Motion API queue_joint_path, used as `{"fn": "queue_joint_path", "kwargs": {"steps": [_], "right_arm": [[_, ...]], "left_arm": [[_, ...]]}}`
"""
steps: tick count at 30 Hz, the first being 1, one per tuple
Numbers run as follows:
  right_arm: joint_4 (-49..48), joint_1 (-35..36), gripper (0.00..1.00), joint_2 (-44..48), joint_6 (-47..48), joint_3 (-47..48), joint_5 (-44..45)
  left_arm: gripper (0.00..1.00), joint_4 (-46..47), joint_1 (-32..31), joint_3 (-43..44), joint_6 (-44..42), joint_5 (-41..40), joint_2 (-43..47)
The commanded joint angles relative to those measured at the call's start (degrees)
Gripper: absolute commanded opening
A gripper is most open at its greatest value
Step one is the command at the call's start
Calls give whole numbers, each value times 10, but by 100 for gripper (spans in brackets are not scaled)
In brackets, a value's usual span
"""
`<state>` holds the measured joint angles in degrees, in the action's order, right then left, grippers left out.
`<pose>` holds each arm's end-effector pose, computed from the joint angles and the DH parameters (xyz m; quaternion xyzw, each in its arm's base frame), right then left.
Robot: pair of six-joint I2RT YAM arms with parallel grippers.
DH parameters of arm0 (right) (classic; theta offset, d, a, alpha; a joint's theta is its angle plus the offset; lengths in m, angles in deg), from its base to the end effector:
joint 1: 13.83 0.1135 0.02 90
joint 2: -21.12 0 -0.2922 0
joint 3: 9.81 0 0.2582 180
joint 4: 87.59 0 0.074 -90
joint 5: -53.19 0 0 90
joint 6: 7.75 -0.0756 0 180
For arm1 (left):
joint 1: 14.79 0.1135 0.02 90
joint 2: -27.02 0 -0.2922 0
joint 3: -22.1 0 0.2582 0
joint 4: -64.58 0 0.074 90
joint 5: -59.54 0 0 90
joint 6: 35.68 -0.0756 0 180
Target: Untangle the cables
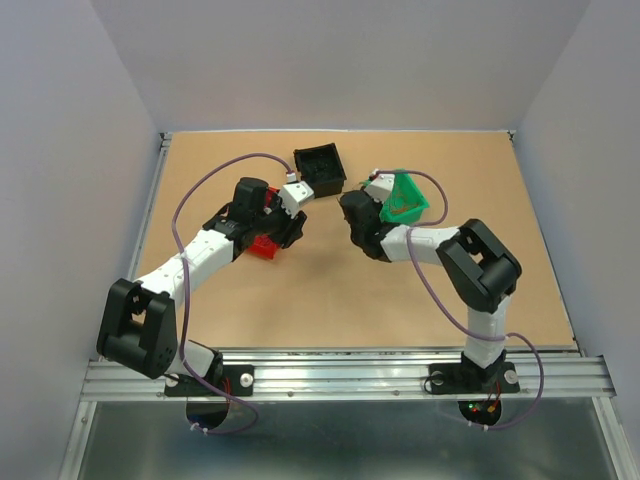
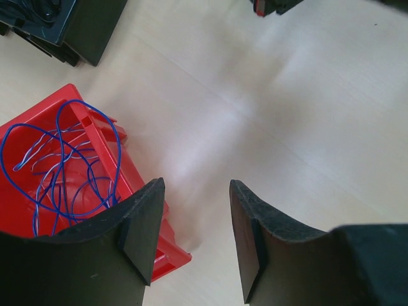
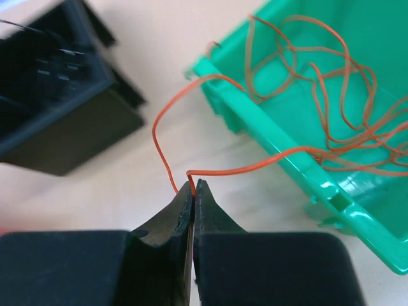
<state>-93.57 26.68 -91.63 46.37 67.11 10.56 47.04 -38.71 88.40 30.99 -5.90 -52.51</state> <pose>0.3790 0.2506 0.1695 0.1691 0.8000 0.0106 0.5756 0.2989 -0.1670 0.2687 0.4367 0.7362 -0.1874 0.4819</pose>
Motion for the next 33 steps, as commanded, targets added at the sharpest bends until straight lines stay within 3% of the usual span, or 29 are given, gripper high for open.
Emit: {"fn": "queue_joint_path", "kwargs": {"steps": [1,9,14,20,33], "right_arm": [[9,2,0,71,26,8,-77],[18,-43,1,150,30,-31,-154],[19,-108,1,161,17,-44,-239],[17,-161,1,152,9,-42,-280],[105,-174,1,110,101,-15,-222]], "left_arm": [[56,15,-1,-3,-5,-1,0],[56,12,-1,-3,-3,0,2],[56,12,-1,-3,-3,2,1],[56,11,-1,-2,-3,1,-2],[56,10,-1,0,-3,1,-8]]}}
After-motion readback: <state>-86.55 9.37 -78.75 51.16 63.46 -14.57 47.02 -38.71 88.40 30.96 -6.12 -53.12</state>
